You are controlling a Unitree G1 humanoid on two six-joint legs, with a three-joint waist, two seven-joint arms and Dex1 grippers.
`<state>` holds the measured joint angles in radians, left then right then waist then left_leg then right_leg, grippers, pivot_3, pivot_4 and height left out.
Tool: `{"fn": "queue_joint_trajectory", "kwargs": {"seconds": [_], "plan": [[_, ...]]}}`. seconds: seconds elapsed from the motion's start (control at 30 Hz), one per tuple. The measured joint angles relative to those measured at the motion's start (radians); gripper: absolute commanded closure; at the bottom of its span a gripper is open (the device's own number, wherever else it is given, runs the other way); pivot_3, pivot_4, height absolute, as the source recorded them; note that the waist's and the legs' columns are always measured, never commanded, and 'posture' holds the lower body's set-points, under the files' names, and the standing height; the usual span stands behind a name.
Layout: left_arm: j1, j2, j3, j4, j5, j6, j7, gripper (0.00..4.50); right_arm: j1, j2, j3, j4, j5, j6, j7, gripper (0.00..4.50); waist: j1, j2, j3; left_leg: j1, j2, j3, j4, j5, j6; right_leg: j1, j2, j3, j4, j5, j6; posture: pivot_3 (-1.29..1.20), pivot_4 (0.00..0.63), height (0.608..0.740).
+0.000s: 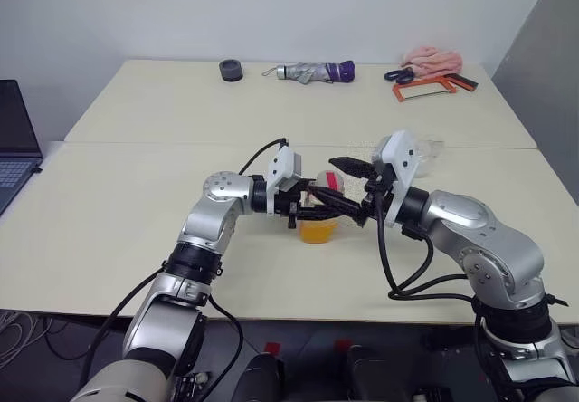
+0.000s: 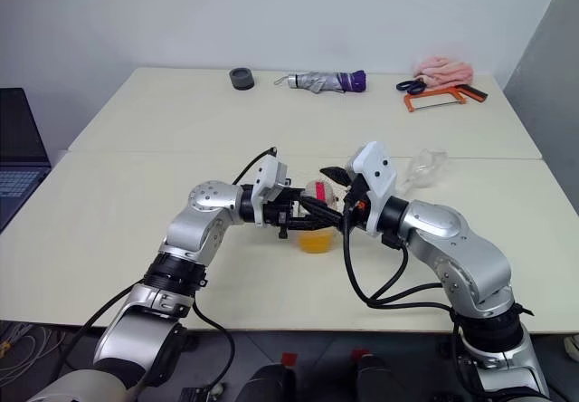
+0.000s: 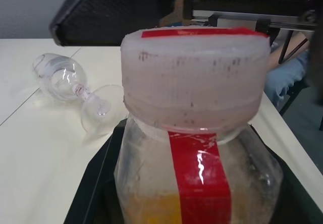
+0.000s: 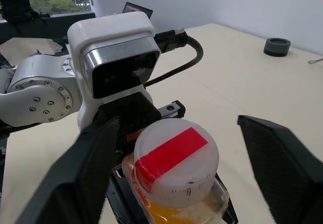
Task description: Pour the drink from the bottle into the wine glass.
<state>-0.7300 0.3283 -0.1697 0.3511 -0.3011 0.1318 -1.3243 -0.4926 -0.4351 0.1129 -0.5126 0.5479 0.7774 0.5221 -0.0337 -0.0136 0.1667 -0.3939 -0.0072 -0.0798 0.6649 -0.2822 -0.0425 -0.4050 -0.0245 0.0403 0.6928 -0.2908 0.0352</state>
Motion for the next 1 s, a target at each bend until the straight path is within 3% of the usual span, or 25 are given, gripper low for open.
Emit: {"fn": "queue_joint_trajectory", "kwargs": {"seconds": [0.1,0.53,0.8,1.0], "plan": [[0.0,0.001,0.001,0.0,0.0,0.002,0.003,2.56,0.0,0.001,0.009,0.005,-0.008,-0.004,0.006,2.63,0.0,0.0,0.0,0.0,0.0,0.0,0.0,0.0,0.0,0.0,0.0,0.0,0.0,0.0,0.0,0.0,0.15,0.74],[0.0,0.003,0.009,-0.008,-0.012,0.038,0.002,2.58,-0.031,-0.014,0.021,0.047,-0.024,-0.039,0.075,2.62,0.0,0.0,0.0,0.0,0.0,0.0,0.0,0.0,0.0,0.0,0.0,0.0,0.0,0.0,0.0,0.0,0.15,0.74],[-0.001,0.004,-0.013,-0.05,-0.013,0.039,-0.073,2.6,-0.155,-0.187,0.063,0.174,-0.02,-0.159,0.434,2.62,-0.002,0.0,0.0,0.0,0.0,0.0,0.0,0.0,0.0,0.0,0.001,0.0,-0.001,0.0,0.0,0.0,0.15,0.74],[-0.012,0.003,-0.018,-0.047,-0.012,0.039,-0.079,2.6,-0.198,-0.198,0.075,0.257,-0.038,-0.225,0.543,2.62,0.0,0.0,0.0,0.0,0.001,0.0,0.0,0.0,0.0,0.0,0.001,0.0,-0.001,0.0,0.0,0.0,0.15,0.74]]}}
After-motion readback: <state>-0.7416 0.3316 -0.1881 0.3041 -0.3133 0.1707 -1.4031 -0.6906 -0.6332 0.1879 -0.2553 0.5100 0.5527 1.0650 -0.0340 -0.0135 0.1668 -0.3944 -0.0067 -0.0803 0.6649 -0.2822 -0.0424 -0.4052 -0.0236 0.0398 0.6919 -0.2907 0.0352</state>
